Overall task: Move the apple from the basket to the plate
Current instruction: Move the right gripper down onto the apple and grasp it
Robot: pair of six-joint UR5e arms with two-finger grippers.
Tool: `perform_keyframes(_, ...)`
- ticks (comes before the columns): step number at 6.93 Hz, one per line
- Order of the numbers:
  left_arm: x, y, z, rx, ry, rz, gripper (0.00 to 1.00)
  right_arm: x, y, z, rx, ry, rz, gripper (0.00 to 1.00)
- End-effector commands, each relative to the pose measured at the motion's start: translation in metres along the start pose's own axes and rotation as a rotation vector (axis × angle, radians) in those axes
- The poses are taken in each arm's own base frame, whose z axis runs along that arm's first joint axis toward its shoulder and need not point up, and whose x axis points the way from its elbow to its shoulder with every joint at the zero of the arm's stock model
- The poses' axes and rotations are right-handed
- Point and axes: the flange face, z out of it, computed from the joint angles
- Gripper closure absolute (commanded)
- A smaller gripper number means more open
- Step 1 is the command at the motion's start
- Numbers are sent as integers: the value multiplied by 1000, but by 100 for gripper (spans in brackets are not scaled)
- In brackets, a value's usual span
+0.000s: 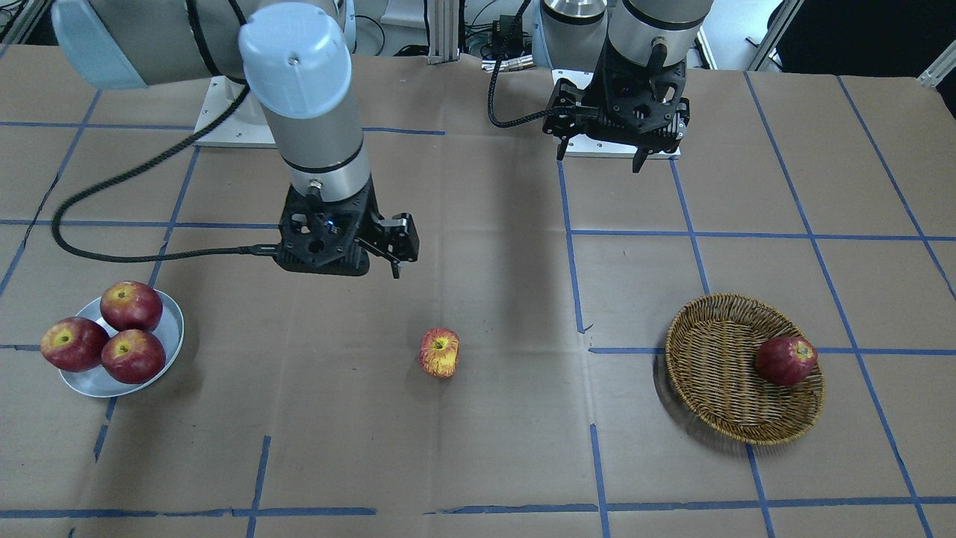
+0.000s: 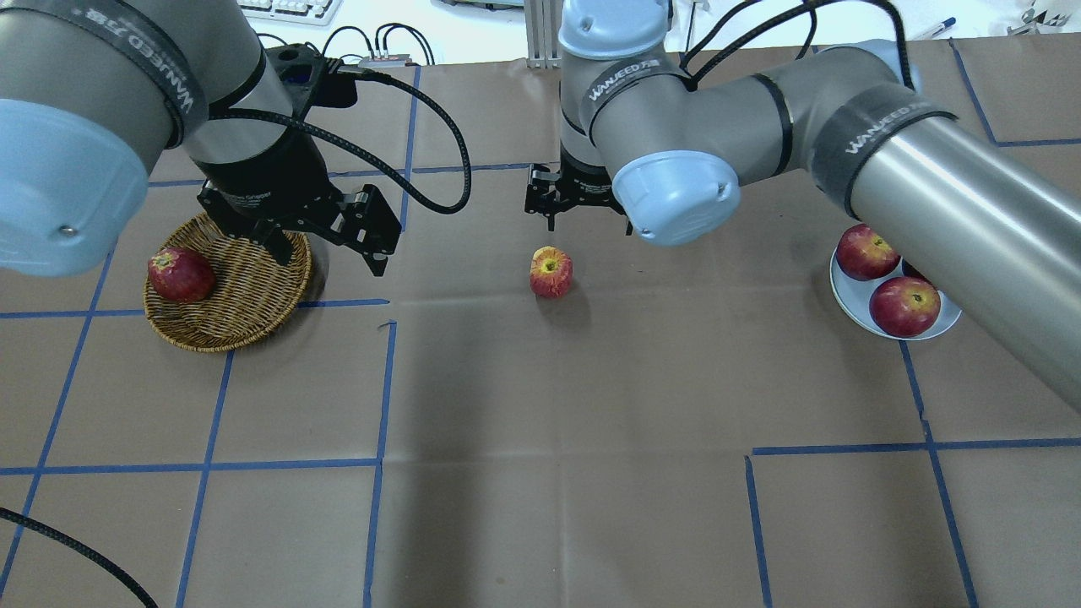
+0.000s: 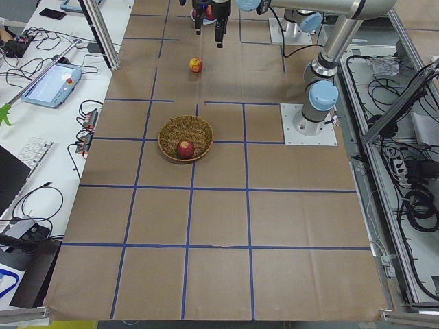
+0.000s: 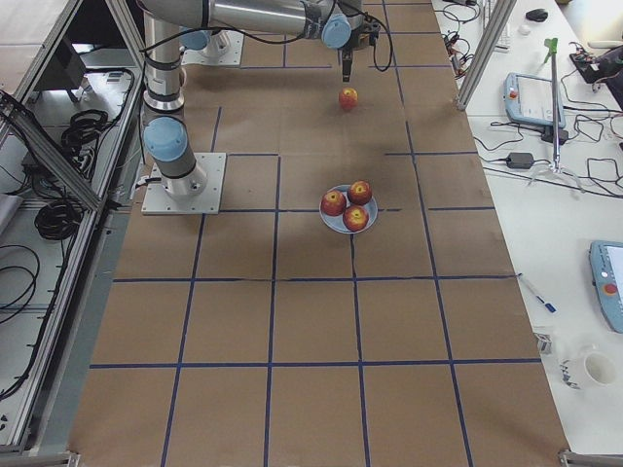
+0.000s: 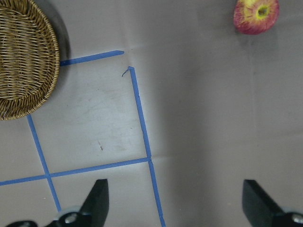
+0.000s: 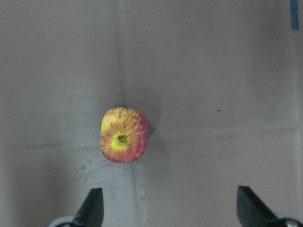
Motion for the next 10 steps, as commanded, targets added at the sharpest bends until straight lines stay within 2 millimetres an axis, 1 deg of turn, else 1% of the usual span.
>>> perform_keyframes(1,0,-1,0,0,1,0,1,-28,-4,66,-2,-2,6,0)
perform_keyframes(2,0,-1,0,0,1,0,1,-37,-8,96,-2,-3,-3,0)
perform_keyframes(3,-1,-1,1,-2,1,-1,1,-45,-8,122,-1,-2,-14,0)
perform_keyframes(4,-1,-1,1,-2,1,-1,1,-44,-10,146,0,23,-20,0)
perform_keyframes(5,-1,-1,1,-2,1,-1,1,-44,-11,162,-19,39,-20,0)
perform_keyframes(6,-1,-1,1,-2,-1,-1,1,-44,-10,167,-25,42,-17,3)
perform_keyframes(7,-1,0,0,1,1,-1,1,-43,-11,162,-21,40,-13,31)
perform_keyframes(8,-1,0,0,1,-1,-1,1,-42,-11,159,-20,38,-11,43)
perform_keyframes(9,0,0,0,2,2,-3,1,-42,-14,154,-15,33,-8,47)
perform_keyframes(10,-1,0,1,0,-2,-3,1,-42,-16,136,5,17,1,47)
